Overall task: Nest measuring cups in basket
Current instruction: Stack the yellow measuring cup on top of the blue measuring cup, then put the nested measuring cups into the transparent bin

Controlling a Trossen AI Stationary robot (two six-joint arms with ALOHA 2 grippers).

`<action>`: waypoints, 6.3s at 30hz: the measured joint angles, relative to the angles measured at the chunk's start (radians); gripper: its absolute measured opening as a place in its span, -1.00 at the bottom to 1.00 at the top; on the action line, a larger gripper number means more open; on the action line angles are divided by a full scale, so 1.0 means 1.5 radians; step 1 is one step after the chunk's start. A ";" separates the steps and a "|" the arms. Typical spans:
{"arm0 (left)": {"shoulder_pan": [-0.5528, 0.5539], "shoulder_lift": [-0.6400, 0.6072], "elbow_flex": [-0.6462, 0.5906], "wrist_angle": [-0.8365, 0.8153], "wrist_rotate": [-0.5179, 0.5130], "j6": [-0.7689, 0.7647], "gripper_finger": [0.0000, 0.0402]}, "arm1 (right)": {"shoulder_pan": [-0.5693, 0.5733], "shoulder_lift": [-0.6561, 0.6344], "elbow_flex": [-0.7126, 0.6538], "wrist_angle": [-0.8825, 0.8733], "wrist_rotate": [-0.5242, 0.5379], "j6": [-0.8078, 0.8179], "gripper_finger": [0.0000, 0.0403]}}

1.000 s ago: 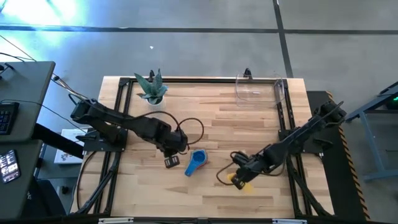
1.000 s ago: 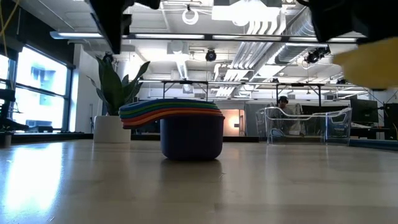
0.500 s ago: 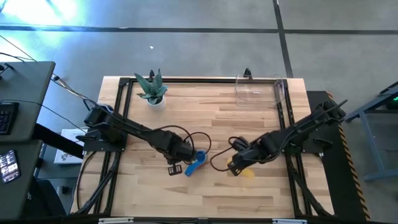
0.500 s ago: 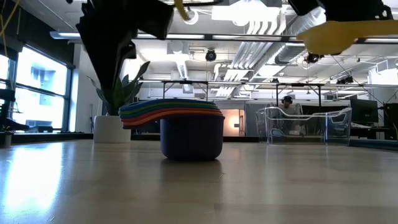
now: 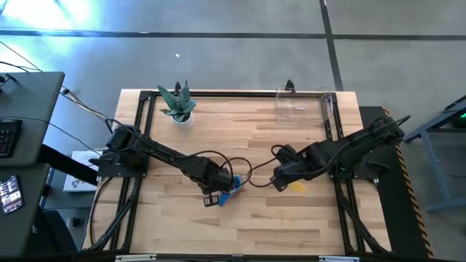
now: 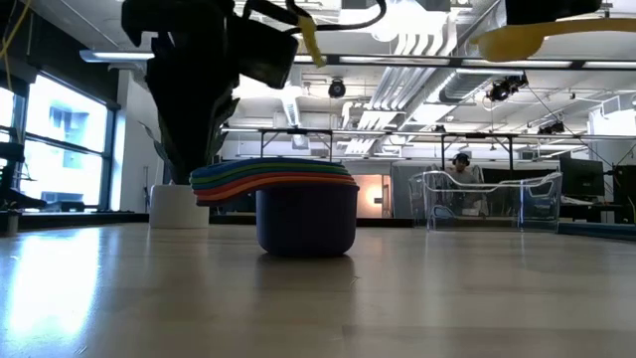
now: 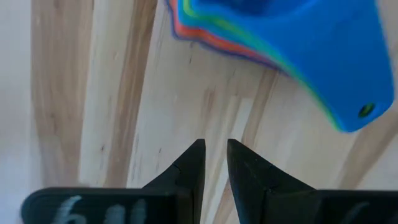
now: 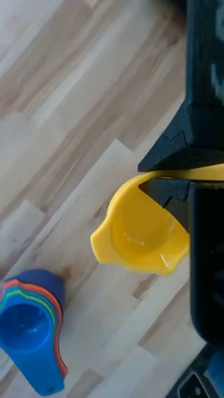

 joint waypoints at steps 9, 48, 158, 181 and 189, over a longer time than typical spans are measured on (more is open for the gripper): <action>0.002 0.001 0.000 0.033 0.000 -0.047 -0.71 | -0.036 0.000 0.010 -0.008 0.004 -0.060 -1.00; 0.018 0.045 0.000 0.119 0.081 -0.128 -0.71 | -0.165 -0.091 0.009 -0.008 -0.001 -0.285 -1.00; 0.021 -0.313 0.000 -0.103 -0.266 0.137 -0.71 | -0.056 0.261 0.009 0.375 0.004 0.294 -0.66; -0.017 -0.485 -0.177 -0.004 -0.126 0.086 -0.71 | -0.056 0.161 0.010 0.296 0.028 0.236 -0.64; -0.036 -0.673 -0.382 0.171 -0.089 0.058 -0.71 | -0.060 0.144 0.010 0.293 0.028 0.209 -0.64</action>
